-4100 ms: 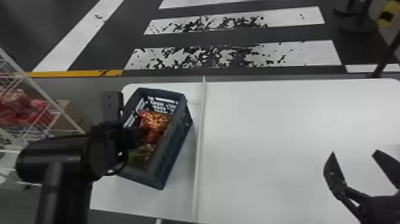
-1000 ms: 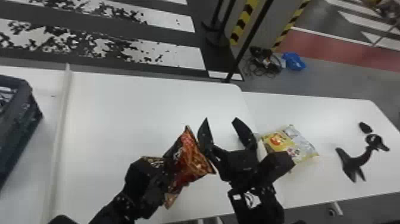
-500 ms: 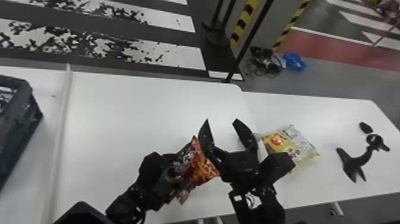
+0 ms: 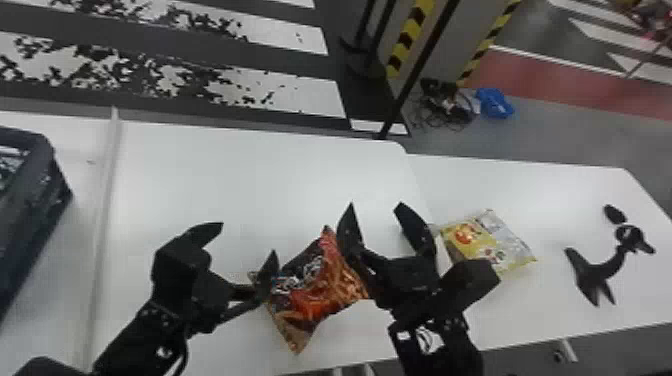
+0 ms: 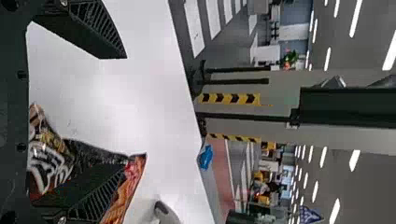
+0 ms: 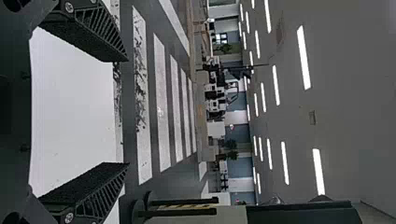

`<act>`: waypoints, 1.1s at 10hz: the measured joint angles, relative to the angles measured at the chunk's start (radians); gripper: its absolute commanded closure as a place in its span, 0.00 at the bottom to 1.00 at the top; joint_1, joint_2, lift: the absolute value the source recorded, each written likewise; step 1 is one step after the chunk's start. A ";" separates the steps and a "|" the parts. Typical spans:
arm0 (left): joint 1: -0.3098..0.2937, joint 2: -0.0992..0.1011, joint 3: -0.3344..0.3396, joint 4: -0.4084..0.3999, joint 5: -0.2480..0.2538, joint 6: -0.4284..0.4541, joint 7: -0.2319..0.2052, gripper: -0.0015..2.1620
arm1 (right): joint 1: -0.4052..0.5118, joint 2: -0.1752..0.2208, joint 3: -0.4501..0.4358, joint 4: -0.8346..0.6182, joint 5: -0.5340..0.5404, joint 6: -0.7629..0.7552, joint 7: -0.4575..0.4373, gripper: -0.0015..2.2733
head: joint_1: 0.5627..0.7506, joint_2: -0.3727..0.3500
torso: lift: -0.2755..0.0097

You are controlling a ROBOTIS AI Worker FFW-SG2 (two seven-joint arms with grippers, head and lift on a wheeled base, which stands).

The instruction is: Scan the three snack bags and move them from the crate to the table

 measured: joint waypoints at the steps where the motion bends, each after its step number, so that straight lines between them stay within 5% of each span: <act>1: 0.036 0.001 0.078 -0.044 0.023 -0.006 0.041 0.01 | 0.010 0.001 0.000 0.000 0.000 0.000 0.003 0.04 | 0.70 0.09 | 0.75; 3: 0.114 0.001 0.250 -0.131 0.108 -0.032 0.042 0.01 | 0.036 0.002 0.010 0.000 -0.020 0.001 0.034 0.04 | 0.70 0.24 | 0.75; 6: 0.270 -0.008 0.440 -0.307 0.154 -0.082 0.050 0.01 | 0.043 0.002 0.076 0.029 0.047 0.083 0.038 0.04 | 0.70 0.53 | 0.75; 11: 0.307 -0.008 0.464 -0.369 0.175 -0.097 0.030 0.01 | 0.036 0.003 0.192 0.145 0.314 0.188 -0.029 0.04 | 0.70 0.65 | 0.75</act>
